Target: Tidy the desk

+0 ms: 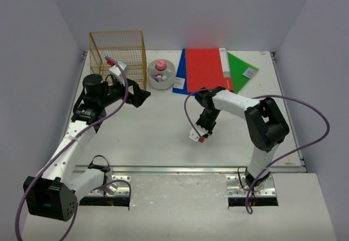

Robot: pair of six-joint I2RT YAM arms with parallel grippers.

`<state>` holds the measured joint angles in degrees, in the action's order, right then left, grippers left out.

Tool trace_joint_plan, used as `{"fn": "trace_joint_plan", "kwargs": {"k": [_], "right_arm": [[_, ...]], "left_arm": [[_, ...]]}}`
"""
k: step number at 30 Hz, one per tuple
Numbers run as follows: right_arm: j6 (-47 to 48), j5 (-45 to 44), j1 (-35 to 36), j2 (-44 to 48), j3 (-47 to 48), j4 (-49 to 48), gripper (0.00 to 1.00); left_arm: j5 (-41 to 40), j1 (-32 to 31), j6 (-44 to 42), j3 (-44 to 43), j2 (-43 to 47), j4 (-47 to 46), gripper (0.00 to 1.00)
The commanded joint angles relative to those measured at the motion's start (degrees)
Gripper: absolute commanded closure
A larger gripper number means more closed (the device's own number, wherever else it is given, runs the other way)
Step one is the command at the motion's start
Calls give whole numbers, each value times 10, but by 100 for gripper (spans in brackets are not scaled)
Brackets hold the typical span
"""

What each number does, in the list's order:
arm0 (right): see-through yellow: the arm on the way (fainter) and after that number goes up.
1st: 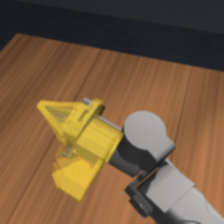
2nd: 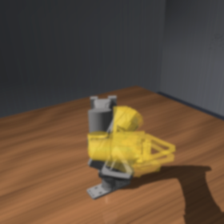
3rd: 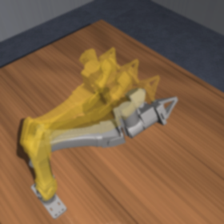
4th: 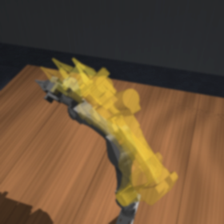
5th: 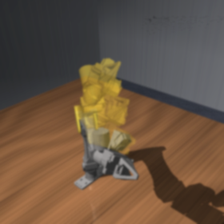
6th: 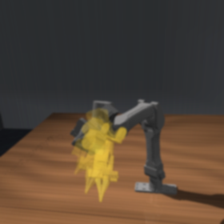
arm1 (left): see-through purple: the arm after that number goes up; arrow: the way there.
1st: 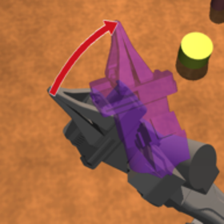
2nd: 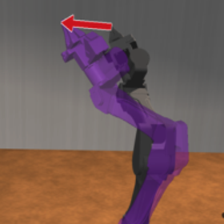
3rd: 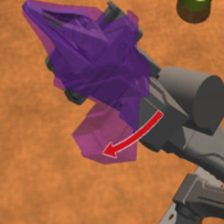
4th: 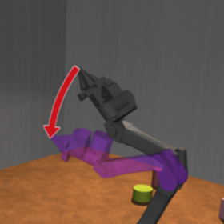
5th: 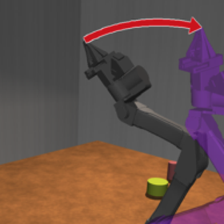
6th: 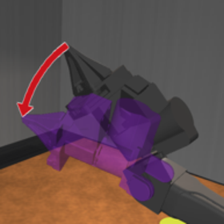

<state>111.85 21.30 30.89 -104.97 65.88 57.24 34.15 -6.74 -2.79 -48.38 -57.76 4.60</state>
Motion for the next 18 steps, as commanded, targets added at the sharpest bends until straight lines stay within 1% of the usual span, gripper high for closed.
{"fn": "trace_joint_plan", "kwargs": {"k": [1, 7, 18], "right_arm": [[59, -26, -2, 7, -14, -3, 74], [54, -54, -12, -11, -25, -35, 74], [49, -73, -35, -39, -12, -59, 74]], "left_arm": [[10, 6, -2, -10, 2, -21, 0], [11, 6, -2, -10, 1, -22, 0], [9, 6, -3, -2, -1, -26, 0]]}}
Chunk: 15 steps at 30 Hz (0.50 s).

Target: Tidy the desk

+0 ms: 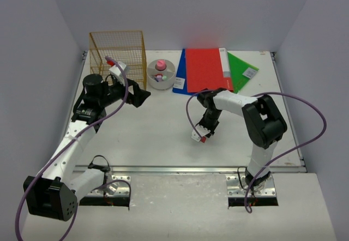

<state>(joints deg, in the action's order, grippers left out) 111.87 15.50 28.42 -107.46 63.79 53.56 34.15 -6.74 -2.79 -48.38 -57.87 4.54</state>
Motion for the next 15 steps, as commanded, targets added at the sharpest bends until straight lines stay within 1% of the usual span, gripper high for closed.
{"fn": "trace_joint_plan", "kwargs": {"k": [1, 4, 9, 10, 13, 14, 15], "right_arm": [[52, -19, -12, -17, 7, -29, 74], [66, -22, -18, -17, -4, -54, 78], [94, -8, -15, 3, -37, -74, 93], [93, 4, -14, 10, -36, -68, 96], [84, 44, -3, 38, -32, -44, 100], [76, 69, 0, 53, -27, -30, 100], [68, 90, 2, 64, -17, -12, 100]], "left_arm": [[9, 6, -3, -1, 0, -25, 0], [7, 6, -3, 0, 0, -25, 0], [4, 6, -1, 1, 0, -25, 0], [4, 6, 0, 1, 0, -24, 0], [9, 6, -5, -2, 0, -12, 0], [18, 6, -14, -5, -1, -1, 0], [47, 6, -37, -9, -5, 23, 0]]}}
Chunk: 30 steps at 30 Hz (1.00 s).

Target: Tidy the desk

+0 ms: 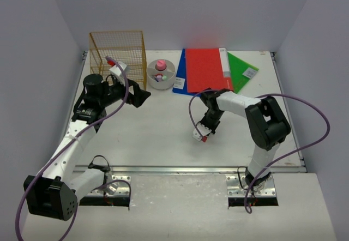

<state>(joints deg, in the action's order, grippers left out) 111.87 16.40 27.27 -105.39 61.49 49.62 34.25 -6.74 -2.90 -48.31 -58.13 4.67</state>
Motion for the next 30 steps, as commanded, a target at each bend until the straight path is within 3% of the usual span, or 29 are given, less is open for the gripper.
{"fn": "trace_joint_plan", "kwargs": {"k": [1, 2, 4, 6, 8, 13, 19, 24, 30], "right_arm": [[59, 99, 16, 53, 19, 48, 100], [47, 112, 18, 63, 38, 71, 100], [24, 156, 20, 78, 66, 93, 100], [10, 203, 22, 104, 80, 119, 100], [-7, 247, 24, 133, 84, 125, 100], [-58, 346, 34, 179, 84, 119, 100], [-92, 424, 59, 196, 97, 111, 100], [-147, 467, 78, 183, 136, 110, 100], [-166, 479, 96, 182, 153, 108, 100]], "left_arm": [[88, 6, -70, -15, -8, 51, 0], [166, 6, -168, -29, -22, 86, 2], [264, 5, -407, -33, -34, 248, 6], [267, 5, -540, -10, -25, 337, 11], [259, 4, -645, 18, -2, 353, 17], [310, -15, -672, 26, 35, 290, 29], [289, -136, -729, 18, 54, 226, 25], [263, -218, -768, -3, 47, 200, 27], [238, -262, -812, -42, 3, 222, 31]]}}
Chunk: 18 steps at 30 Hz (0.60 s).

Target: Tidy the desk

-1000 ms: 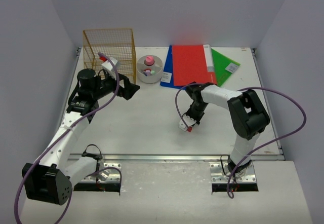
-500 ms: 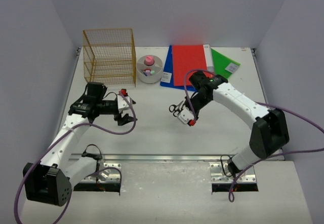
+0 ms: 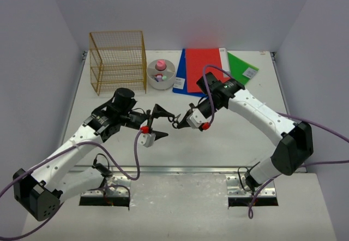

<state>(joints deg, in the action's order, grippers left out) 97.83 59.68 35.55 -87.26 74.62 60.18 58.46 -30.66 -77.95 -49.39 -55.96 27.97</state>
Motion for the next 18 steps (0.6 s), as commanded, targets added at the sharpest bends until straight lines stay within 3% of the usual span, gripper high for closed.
{"fn": "trace_joint_plan", "kwargs": {"k": [1, 5, 18], "right_arm": [[-25, 47, 16, 2, 21, 5, 100], [-12, 47, 25, 4, 17, 23, 100], [21, 33, 30, 20, -11, 56, 100]], "left_arm": [[-8, -27, -67, -33, -24, -10, 32], [-22, -37, -92, -33, -33, -1, 39], [-59, -44, -143, -38, -41, 32, 81]]}}
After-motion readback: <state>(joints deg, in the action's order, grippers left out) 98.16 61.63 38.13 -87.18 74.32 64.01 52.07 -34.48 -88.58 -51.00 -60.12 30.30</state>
